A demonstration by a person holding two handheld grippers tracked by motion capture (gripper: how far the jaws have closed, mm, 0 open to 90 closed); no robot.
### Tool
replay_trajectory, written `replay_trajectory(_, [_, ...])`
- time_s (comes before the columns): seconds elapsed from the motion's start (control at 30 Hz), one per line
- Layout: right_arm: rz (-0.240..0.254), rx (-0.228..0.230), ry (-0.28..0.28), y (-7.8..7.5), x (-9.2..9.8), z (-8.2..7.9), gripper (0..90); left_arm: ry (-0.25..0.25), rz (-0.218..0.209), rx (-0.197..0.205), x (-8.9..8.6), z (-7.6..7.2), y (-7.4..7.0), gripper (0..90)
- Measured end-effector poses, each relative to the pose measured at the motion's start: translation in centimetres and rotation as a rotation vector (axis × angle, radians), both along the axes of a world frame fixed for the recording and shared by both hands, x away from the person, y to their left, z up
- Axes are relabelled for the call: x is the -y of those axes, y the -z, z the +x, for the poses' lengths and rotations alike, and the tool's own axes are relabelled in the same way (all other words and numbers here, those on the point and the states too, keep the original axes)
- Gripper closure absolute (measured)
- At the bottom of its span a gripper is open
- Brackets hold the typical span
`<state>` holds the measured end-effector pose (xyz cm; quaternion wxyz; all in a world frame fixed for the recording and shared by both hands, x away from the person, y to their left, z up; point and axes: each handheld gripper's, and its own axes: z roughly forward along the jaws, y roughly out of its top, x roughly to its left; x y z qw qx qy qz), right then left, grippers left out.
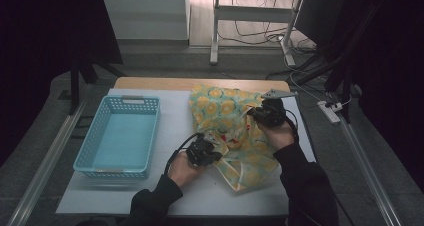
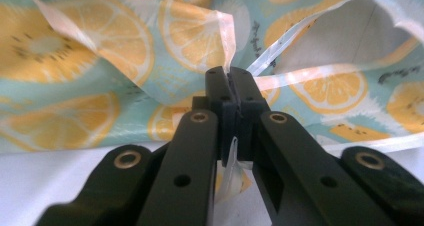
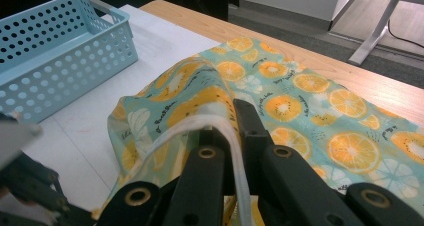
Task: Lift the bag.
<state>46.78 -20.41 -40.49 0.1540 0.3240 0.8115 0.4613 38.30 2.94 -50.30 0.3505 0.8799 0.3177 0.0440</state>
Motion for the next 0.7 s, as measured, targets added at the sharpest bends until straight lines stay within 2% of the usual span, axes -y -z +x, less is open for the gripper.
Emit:
replay_trajectory(0.13, [0.001,-0.001,0.0,-0.1,0.0,0.0,89.3,-0.015,-0.03,0.018,-1.1,0.2,-1.8,89.5])
replay_trajectory(0.3, [-0.002,0.001,-0.002,-0.2,-0.1,-0.1,89.3,-0.041,-0.09,0.027,-2.9,0.5,-4.0,89.6])
replay_trajectory(0.43, [-0.002,0.001,-0.004,-0.3,-0.3,0.0,89.3,-0.058,-0.112,0.038,-4.0,0.6,-5.4,89.6])
replay_trajectory(0.53, [-0.002,0.002,-0.008,-0.4,-0.5,0.0,89.3,-0.057,-0.106,0.044,-4.1,0.6,-5.7,89.6])
replay_trajectory(0.7, [-0.005,0.002,-0.012,-0.3,-0.8,0.0,89.3,-0.004,-0.066,-0.009,-2.9,0.7,-4.0,89.1])
